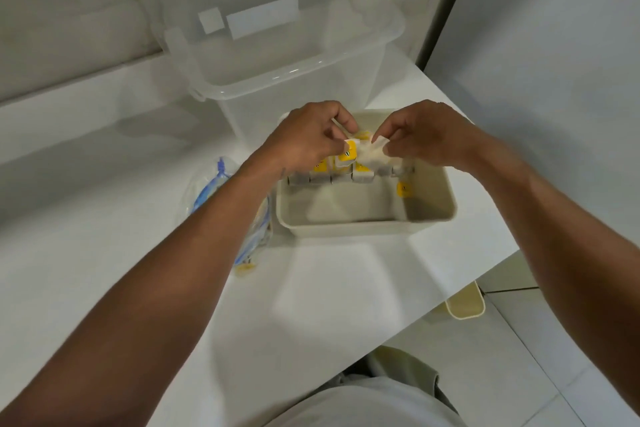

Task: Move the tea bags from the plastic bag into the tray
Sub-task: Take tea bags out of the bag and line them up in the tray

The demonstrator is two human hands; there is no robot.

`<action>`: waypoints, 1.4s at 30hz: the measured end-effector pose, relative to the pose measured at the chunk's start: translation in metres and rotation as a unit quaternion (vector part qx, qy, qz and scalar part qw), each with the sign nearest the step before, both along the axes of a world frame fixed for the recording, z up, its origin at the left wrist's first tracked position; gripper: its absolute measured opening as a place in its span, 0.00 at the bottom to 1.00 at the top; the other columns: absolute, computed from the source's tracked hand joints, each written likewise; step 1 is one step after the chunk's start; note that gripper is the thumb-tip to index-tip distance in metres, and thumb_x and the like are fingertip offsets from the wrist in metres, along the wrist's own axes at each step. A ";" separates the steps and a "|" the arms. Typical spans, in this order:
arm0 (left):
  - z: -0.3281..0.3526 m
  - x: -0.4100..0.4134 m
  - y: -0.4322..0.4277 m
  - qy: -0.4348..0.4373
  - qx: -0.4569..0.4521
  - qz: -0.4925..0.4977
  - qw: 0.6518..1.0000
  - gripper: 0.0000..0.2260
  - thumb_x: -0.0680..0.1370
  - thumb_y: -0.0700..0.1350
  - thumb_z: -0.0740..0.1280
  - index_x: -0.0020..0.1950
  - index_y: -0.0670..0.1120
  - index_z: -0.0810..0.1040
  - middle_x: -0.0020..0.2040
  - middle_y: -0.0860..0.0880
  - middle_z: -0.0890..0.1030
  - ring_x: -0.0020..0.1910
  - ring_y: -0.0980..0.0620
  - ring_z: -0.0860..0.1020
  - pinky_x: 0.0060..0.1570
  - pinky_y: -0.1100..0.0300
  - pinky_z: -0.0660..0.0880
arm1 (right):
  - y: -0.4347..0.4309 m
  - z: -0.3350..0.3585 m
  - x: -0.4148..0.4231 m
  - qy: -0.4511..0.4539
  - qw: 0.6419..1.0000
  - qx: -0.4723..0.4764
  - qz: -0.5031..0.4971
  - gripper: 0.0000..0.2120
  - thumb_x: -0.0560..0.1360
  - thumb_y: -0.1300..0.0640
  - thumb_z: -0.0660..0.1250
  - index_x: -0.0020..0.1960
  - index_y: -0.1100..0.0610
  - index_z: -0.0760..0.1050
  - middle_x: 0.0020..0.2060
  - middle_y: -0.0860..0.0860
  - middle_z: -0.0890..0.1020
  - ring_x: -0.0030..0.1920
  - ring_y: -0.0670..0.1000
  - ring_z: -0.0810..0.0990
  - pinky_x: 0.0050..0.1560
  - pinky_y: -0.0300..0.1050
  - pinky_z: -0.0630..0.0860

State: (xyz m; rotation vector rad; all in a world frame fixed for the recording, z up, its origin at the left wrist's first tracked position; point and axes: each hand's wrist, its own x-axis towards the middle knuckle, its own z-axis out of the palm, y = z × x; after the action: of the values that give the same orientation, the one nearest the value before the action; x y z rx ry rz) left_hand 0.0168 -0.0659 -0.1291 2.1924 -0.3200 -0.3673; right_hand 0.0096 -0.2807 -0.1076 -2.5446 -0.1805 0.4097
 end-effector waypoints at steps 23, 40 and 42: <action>-0.046 0.019 -0.066 0.035 0.061 -0.080 0.994 0.14 0.71 0.37 0.75 0.53 0.49 0.80 0.40 0.54 0.85 0.42 0.57 0.83 0.45 0.61 0.77 | -0.039 -0.031 -0.003 -0.084 0.957 -0.258 0.098 0.07 0.77 0.48 0.65 0.51 0.40 0.81 0.39 0.46 0.71 0.47 0.51 0.76 0.46 0.44 0.68; -0.073 0.038 -0.083 -0.062 0.140 -0.002 0.988 0.15 0.65 0.41 0.71 0.45 0.57 0.75 0.40 0.59 0.82 0.46 0.52 0.80 0.46 0.51 0.79 | -0.027 -0.055 0.027 -0.227 0.840 -0.451 0.198 0.11 0.80 0.59 0.56 0.48 0.52 0.77 0.42 0.48 0.80 0.50 0.53 0.72 0.54 0.53 0.67; -0.074 0.038 -0.082 -0.068 0.137 -0.003 0.988 0.14 0.66 0.40 0.71 0.45 0.57 0.74 0.40 0.59 0.82 0.45 0.52 0.80 0.47 0.51 0.79 | -0.025 -0.058 0.028 -0.233 0.840 -0.450 0.193 0.11 0.80 0.58 0.57 0.50 0.53 0.78 0.44 0.48 0.81 0.52 0.54 0.72 0.53 0.53 0.67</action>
State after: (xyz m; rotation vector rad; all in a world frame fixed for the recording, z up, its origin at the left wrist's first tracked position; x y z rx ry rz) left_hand 0.0548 -0.1482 -0.2031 2.4929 -0.3680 -0.2789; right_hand 0.0380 -0.3062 -0.1657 -3.5188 -0.8752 -0.0343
